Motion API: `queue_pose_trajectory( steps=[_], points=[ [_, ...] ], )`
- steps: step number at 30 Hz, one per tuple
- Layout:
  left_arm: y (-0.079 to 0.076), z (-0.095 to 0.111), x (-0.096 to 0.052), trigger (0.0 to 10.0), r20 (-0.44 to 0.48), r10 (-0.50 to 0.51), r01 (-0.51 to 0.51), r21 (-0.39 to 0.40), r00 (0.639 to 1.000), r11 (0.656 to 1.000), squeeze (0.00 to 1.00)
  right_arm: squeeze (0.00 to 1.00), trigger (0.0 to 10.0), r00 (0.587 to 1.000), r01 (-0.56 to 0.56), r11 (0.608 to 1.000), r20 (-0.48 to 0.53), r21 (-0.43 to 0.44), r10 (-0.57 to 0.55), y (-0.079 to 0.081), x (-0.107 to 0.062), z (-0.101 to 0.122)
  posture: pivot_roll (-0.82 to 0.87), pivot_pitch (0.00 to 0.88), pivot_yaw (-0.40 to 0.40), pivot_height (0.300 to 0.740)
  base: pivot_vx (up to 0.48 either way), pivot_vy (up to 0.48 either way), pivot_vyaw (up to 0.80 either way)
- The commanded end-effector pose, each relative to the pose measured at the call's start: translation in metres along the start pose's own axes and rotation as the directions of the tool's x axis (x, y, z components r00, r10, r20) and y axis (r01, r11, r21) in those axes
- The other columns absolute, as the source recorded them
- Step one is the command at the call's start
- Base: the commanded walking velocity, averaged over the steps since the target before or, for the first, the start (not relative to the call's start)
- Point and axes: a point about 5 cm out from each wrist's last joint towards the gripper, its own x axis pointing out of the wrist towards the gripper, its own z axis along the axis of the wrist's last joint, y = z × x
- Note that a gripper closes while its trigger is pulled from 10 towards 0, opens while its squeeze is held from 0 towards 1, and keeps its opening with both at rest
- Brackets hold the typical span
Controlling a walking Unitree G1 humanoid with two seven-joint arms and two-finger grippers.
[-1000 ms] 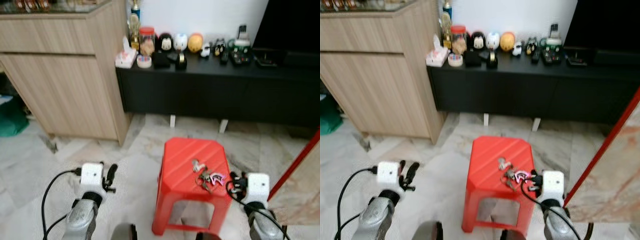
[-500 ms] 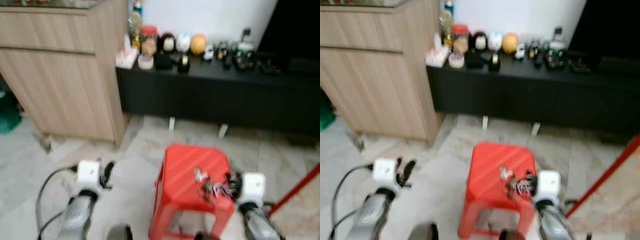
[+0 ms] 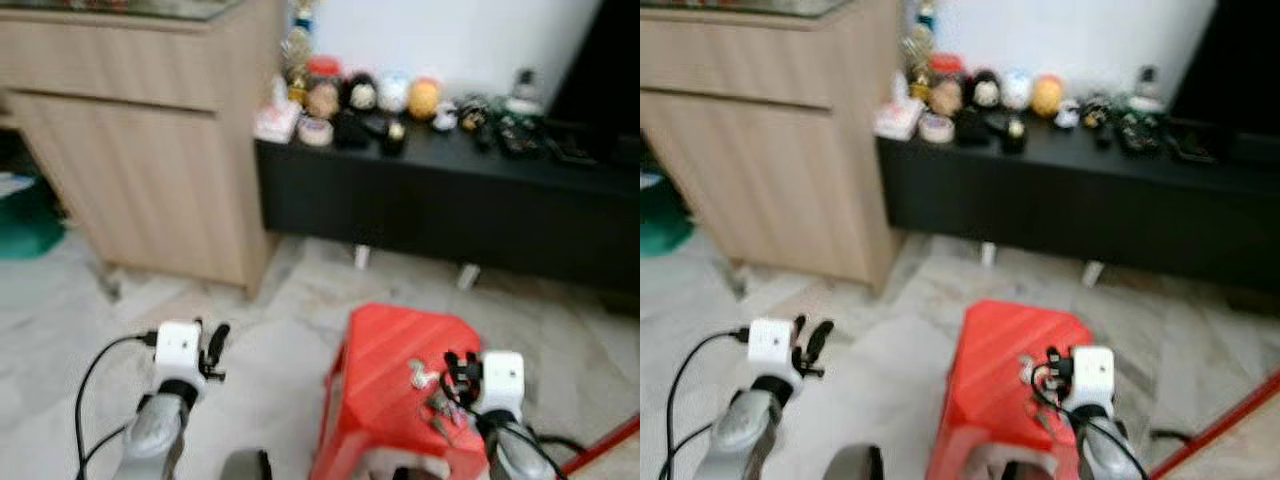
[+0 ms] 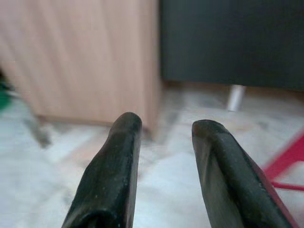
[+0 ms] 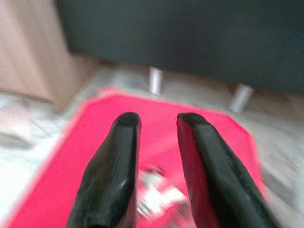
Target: Hang keys on a hook
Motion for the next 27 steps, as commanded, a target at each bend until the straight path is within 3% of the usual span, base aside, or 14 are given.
queue_pose_trajectory(
  steps=[1,9,18,20,27],
  points=[
    [-0.009,-0.001,0.002,10.0,-0.001,-0.022,0.022,-0.009,1.000,1.000,0.00,0.00,10.0,0.999,0.041,0.999,-0.020,0.016,-0.040,-0.012,-0.003,-0.003,0.05,0.000,-0.042,0.602,0.000,0.000,0.00],
    [-0.009,0.001,0.002,10.0,0.006,-0.020,0.020,-0.008,1.000,1.000,0.00,0.00,10.0,0.997,0.070,0.997,-0.033,0.031,-0.069,-0.016,-0.003,-0.005,0.05,0.000,-0.040,0.602,0.000,0.000,0.00],
    [-0.009,-0.002,0.002,10.0,-0.005,-0.023,0.023,-0.010,1.000,1.000,0.00,0.00,10.0,0.971,0.202,0.976,-0.149,0.083,-0.189,-0.033,-0.006,-0.021,0.05,0.000,-0.038,0.602,0.000,0.000,0.00],
    [-0.010,-0.003,0.002,10.0,-0.009,-0.026,0.026,-0.011,1.000,1.000,0.00,0.00,10.0,0.954,0.181,0.983,-0.246,0.018,-0.171,-0.032,-0.008,-0.035,0.05,0.000,-0.039,0.602,0.000,0.000,0.00],
    [-0.010,-0.002,0.006,10.0,-0.011,-0.025,0.025,-0.005,1.000,1.000,0.00,0.00,10.0,0.946,0.115,0.993,-0.305,0.005,-0.108,-0.028,-0.006,-0.044,0.05,0.000,-0.042,0.602,0.000,0.000,0.00]
  ],
)
